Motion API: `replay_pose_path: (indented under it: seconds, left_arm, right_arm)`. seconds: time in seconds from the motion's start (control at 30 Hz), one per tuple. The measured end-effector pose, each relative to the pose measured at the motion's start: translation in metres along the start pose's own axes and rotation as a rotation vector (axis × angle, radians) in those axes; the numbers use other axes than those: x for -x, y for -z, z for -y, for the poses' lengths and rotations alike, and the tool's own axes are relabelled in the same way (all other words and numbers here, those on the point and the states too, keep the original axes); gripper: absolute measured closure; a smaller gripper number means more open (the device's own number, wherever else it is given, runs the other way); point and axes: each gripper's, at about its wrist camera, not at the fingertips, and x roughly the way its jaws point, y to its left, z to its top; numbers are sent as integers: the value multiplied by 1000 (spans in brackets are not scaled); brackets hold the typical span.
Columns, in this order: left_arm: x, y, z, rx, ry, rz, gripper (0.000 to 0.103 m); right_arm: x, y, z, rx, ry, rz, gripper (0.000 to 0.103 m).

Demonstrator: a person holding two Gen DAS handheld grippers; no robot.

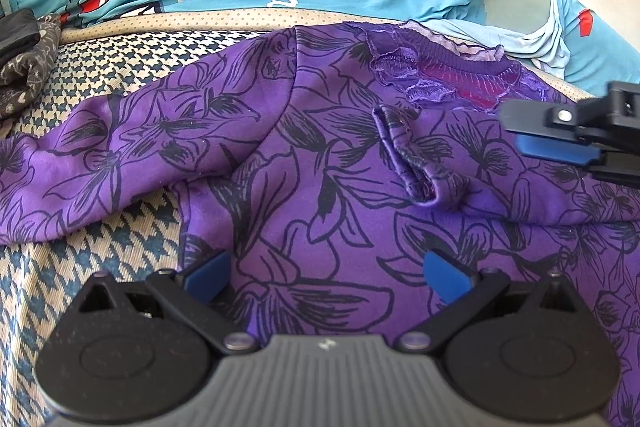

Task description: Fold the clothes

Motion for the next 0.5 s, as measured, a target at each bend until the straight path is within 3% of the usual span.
replay_pose_path:
  seconds: [0.37,0.5]
  left_arm:
    - [3,-5,-5,61,0,7,0]
    - [8,-5,-7,62,-28,27,0]
  right_arm:
    - [40,5,20,2,162,82,61]
    - [35,8,20,-9,184,86,61]
